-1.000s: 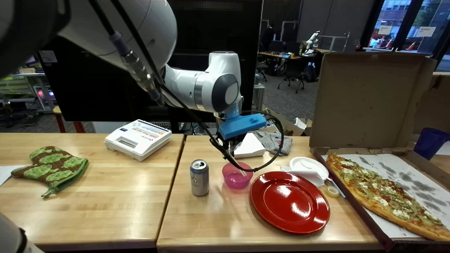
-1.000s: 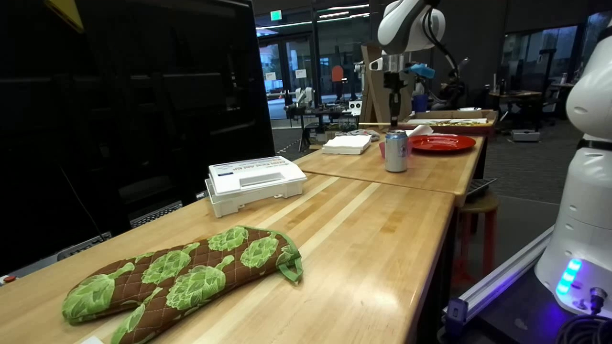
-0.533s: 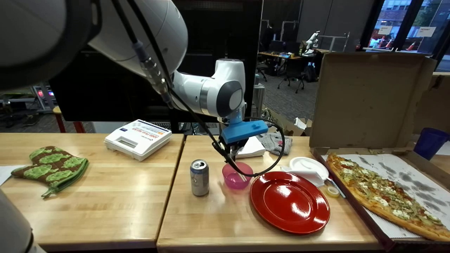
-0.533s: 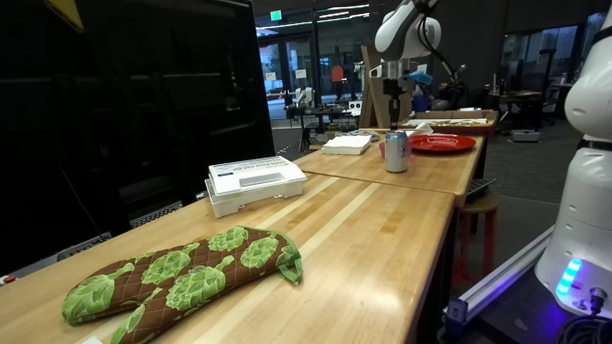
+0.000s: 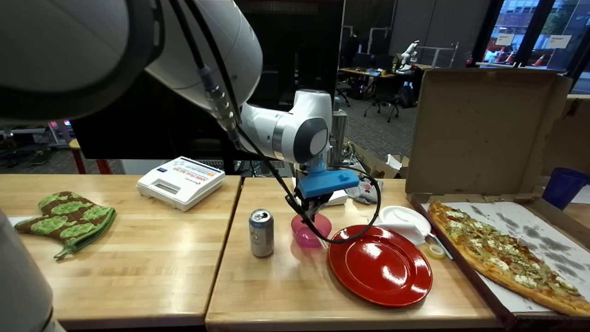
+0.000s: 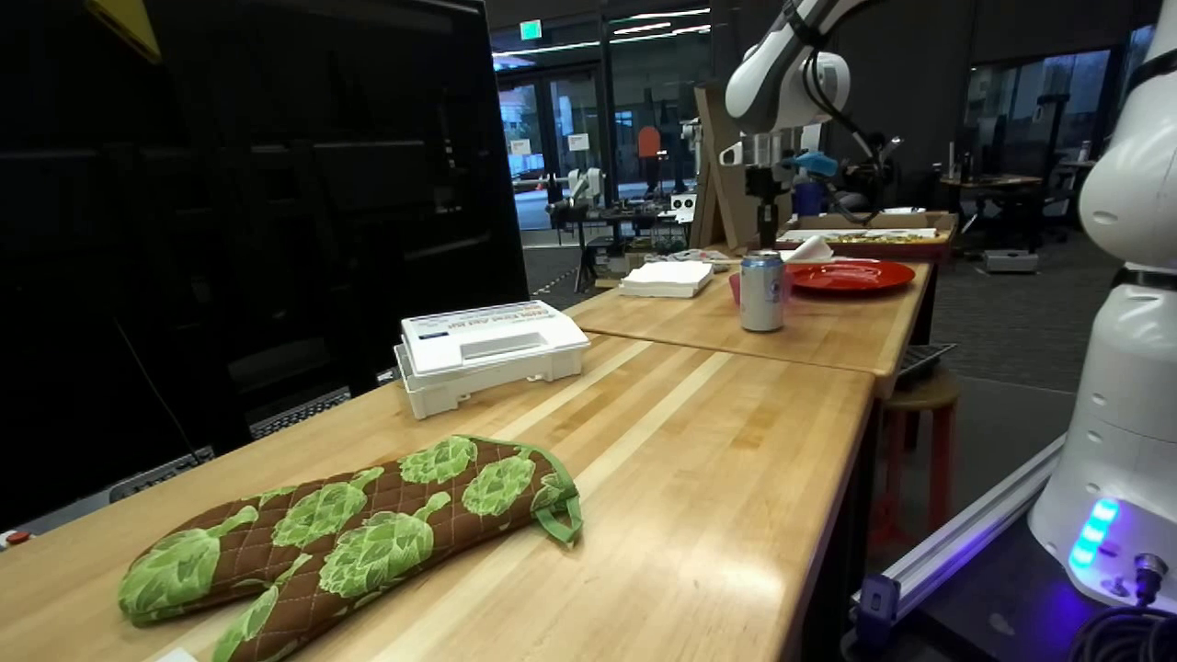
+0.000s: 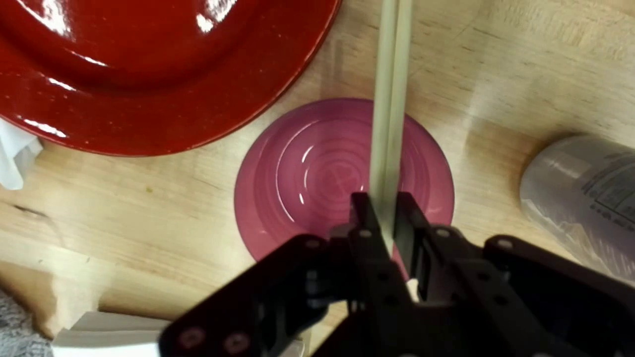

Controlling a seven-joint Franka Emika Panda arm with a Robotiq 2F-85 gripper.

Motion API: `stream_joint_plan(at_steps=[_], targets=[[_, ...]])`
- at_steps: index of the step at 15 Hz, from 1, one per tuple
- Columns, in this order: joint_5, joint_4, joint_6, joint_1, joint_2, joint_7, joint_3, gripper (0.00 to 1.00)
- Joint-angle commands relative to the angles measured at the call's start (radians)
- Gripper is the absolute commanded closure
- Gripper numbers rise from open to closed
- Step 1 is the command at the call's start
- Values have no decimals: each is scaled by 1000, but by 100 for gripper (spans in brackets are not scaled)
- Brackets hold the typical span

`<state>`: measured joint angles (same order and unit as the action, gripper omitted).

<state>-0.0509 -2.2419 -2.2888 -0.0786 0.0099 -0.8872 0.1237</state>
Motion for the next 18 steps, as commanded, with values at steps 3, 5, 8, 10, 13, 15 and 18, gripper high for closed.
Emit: stream_joint_plan(at_steps=[3, 5, 8, 10, 13, 15, 18], targets=[[29, 18, 18, -23, 24, -17, -7, 96], [27, 17, 17, -25, 30, -16, -9, 96], [20, 16, 18, -25, 38, -10, -11, 84], [19, 15, 21, -26, 40, -11, -12, 60], [19, 11, 19, -28, 39, -12, -11, 53], [21, 10, 19, -29, 38, -14, -11, 41], [23, 8, 18, -31, 34, -16, -10, 21]])
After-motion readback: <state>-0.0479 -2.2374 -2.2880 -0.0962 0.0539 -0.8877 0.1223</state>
